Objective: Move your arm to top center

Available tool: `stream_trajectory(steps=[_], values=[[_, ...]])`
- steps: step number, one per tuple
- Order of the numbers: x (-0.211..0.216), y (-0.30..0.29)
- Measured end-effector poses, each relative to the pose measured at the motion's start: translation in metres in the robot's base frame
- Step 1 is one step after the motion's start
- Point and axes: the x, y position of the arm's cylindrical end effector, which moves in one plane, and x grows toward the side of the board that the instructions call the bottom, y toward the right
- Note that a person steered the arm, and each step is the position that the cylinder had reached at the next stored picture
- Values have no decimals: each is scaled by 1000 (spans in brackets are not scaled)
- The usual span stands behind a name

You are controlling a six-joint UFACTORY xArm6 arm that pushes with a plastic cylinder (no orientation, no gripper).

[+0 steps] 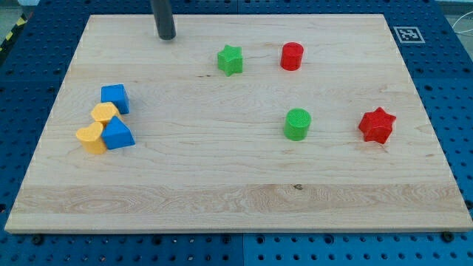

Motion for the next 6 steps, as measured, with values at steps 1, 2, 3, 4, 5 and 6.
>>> stream_trajectory(steps=[1, 2, 3, 4, 5, 6], values=[[-14, 18], [-26, 38], [-31, 63], [-30, 95], [-28, 125], [-18, 149]])
